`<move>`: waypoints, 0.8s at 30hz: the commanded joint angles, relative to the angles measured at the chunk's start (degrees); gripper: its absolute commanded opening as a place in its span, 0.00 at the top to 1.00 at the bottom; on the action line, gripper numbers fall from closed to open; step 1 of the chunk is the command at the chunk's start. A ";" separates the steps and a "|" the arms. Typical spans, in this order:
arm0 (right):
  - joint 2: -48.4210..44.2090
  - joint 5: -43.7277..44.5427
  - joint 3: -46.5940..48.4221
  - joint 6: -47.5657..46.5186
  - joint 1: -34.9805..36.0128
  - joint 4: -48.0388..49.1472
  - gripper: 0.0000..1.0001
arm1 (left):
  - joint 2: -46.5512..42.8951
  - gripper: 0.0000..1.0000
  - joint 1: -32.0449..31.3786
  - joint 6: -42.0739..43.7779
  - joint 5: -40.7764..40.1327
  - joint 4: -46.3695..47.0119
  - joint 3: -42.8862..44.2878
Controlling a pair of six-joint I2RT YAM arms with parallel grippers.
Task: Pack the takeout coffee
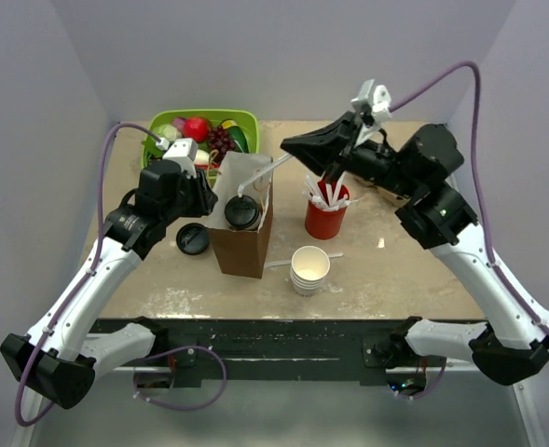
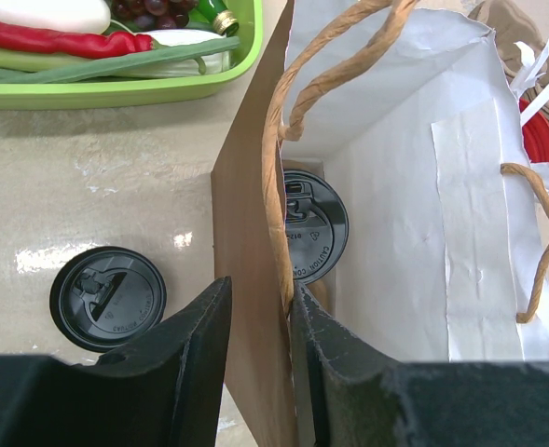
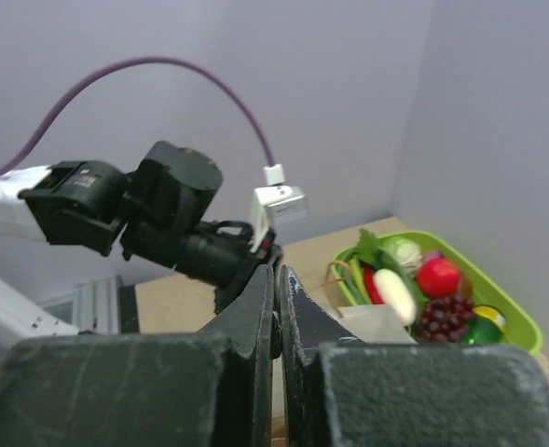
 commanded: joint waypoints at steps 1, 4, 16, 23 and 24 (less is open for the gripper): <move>3.38 1.20 4.67 -4.80 6.08 -3.66 1.00 | -1.18 0.64 0.10 0.12 -0.36 1.76 0.35; 7.59 -0.73 7.92 -5.50 8.46 -7.78 1.00 | -1.18 0.64 0.10 0.21 -0.09 1.76 0.44; 18.16 9.12 14.52 -14.91 17.69 -26.26 0.66 | -1.36 0.64 0.10 0.47 0.08 1.94 0.26; 15.71 23.77 14.08 -9.03 17.78 -22.49 0.02 | -1.53 0.64 0.10 0.39 0.52 2.20 -0.35; 15.01 26.14 13.82 -6.41 17.70 -21.79 0.02 | -1.62 0.64 0.10 0.30 0.43 2.29 -0.26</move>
